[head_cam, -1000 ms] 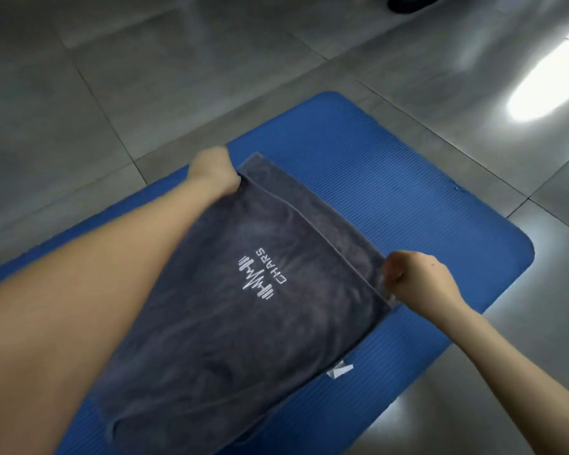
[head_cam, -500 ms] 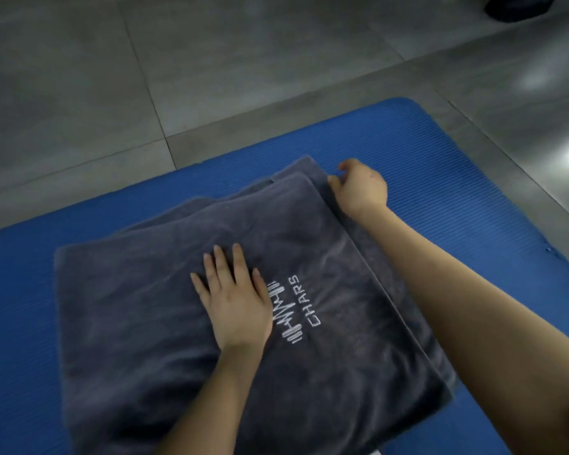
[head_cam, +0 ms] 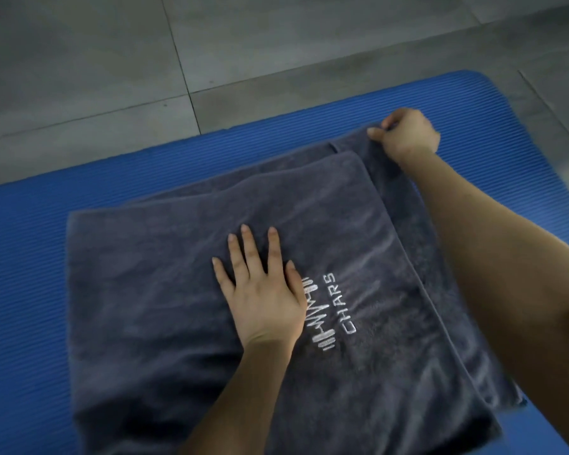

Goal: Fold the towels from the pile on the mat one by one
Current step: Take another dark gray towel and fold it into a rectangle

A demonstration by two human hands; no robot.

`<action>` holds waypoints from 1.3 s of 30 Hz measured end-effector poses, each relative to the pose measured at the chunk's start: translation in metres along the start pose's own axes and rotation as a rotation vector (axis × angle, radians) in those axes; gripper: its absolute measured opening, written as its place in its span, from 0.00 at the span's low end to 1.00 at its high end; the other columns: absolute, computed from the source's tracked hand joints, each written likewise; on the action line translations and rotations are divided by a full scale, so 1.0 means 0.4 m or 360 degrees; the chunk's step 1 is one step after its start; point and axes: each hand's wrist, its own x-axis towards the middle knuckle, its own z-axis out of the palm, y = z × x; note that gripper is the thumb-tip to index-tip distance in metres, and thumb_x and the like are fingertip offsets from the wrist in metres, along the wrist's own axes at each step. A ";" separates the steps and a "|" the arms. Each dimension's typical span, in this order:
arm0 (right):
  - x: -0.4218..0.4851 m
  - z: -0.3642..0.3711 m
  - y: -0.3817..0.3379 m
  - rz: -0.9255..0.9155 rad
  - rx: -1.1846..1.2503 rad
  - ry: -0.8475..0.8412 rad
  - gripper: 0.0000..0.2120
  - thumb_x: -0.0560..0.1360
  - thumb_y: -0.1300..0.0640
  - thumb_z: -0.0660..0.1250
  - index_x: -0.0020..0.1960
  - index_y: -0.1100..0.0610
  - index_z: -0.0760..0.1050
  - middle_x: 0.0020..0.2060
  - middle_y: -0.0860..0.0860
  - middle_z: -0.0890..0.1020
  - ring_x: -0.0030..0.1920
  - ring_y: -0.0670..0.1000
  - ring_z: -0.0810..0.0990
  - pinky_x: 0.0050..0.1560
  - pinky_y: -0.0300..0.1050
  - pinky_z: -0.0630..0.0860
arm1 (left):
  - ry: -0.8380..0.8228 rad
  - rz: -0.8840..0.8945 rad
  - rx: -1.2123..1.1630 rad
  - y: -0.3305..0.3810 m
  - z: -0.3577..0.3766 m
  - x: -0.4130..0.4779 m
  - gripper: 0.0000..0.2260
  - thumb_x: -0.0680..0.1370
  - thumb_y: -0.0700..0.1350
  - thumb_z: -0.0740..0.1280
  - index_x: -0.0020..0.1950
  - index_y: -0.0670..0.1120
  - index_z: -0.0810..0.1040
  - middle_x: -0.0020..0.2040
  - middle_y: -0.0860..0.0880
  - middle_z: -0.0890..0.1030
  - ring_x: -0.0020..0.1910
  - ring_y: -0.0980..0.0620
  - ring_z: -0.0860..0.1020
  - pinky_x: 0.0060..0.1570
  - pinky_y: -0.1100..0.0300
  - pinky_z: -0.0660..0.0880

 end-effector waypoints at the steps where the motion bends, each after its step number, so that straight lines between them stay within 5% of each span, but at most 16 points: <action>1: -0.002 0.006 0.007 -0.0019 -0.0005 0.0010 0.11 0.73 0.44 0.68 0.50 0.50 0.75 0.55 0.52 0.80 0.60 0.56 0.75 0.63 0.50 0.65 | -0.0003 -0.0003 0.0000 0.001 -0.001 0.001 0.24 0.78 0.53 0.51 0.73 0.48 0.64 0.74 0.40 0.62 0.74 0.41 0.58 0.70 0.39 0.49; 5: -0.082 -0.039 0.052 -0.0123 -0.0087 0.0269 0.18 0.74 0.43 0.64 0.59 0.52 0.74 0.54 0.54 0.81 0.59 0.59 0.74 0.60 0.51 0.64 | -0.0046 -0.0031 0.0001 0.004 -0.003 0.005 0.25 0.78 0.54 0.49 0.74 0.49 0.61 0.75 0.41 0.59 0.75 0.41 0.55 0.71 0.40 0.46; 8: -0.255 -0.112 0.146 -0.0268 -0.0091 0.0317 0.13 0.73 0.45 0.66 0.50 0.54 0.79 0.46 0.54 0.83 0.52 0.60 0.77 0.55 0.52 0.66 | -0.0093 -0.0024 0.0014 0.008 -0.011 0.004 0.25 0.78 0.54 0.47 0.76 0.50 0.57 0.76 0.41 0.56 0.75 0.41 0.52 0.72 0.39 0.47; 12: -0.521 -0.159 0.291 -0.0226 -0.0226 0.0014 0.13 0.71 0.43 0.69 0.39 0.53 0.80 0.37 0.53 0.83 0.45 0.59 0.79 0.49 0.51 0.67 | -0.0232 -0.0030 0.0067 0.012 -0.019 0.006 0.25 0.80 0.54 0.45 0.77 0.51 0.49 0.77 0.42 0.48 0.76 0.42 0.45 0.72 0.39 0.43; 16: -0.714 -0.162 0.388 -0.0195 -0.0423 -0.0052 0.15 0.66 0.43 0.73 0.33 0.53 0.74 0.29 0.50 0.80 0.35 0.58 0.78 0.38 0.47 0.64 | -0.0332 -0.0045 0.0135 0.025 -0.052 0.013 0.24 0.81 0.53 0.47 0.77 0.49 0.52 0.77 0.40 0.50 0.75 0.39 0.48 0.71 0.37 0.46; 20: -0.801 -0.143 0.426 -0.0203 -0.0417 -0.0066 0.12 0.65 0.46 0.75 0.38 0.52 0.77 0.30 0.48 0.80 0.34 0.57 0.78 0.37 0.45 0.61 | 0.0068 0.0376 0.0152 0.076 -0.119 0.070 0.16 0.80 0.46 0.58 0.66 0.43 0.72 0.67 0.37 0.69 0.63 0.35 0.67 0.63 0.40 0.60; 26: -0.780 -0.151 0.410 -0.0202 -0.0261 -0.0056 0.06 0.68 0.54 0.72 0.40 0.54 0.77 0.33 0.50 0.82 0.41 0.57 0.79 0.41 0.46 0.60 | -0.0250 0.1472 0.0641 0.243 -0.144 0.243 0.21 0.81 0.43 0.54 0.74 0.53 0.60 0.76 0.48 0.59 0.73 0.44 0.57 0.68 0.50 0.53; 32: -0.746 -0.181 0.408 -0.0089 -0.0277 -0.0324 0.07 0.75 0.51 0.65 0.44 0.53 0.77 0.39 0.46 0.81 0.45 0.52 0.77 0.46 0.43 0.61 | -0.0092 0.1556 0.1006 0.296 -0.148 0.285 0.13 0.78 0.42 0.61 0.62 0.47 0.75 0.56 0.47 0.77 0.57 0.44 0.71 0.62 0.49 0.61; 35: -0.754 -0.212 0.405 0.0024 -0.0060 -0.0477 0.05 0.74 0.50 0.68 0.42 0.52 0.78 0.37 0.46 0.79 0.46 0.50 0.77 0.46 0.42 0.66 | -0.0100 0.1484 0.0967 0.286 -0.169 0.310 0.09 0.76 0.36 0.63 0.54 0.41 0.79 0.50 0.42 0.77 0.51 0.41 0.74 0.47 0.51 0.67; 39: -0.767 -0.301 0.390 0.0179 0.0462 -0.0656 0.08 0.70 0.52 0.73 0.34 0.48 0.77 0.30 0.45 0.79 0.35 0.43 0.76 0.40 0.39 0.72 | -0.0094 0.1412 0.0788 0.296 -0.274 0.357 0.10 0.75 0.34 0.62 0.53 0.37 0.80 0.49 0.33 0.78 0.49 0.34 0.78 0.41 0.50 0.72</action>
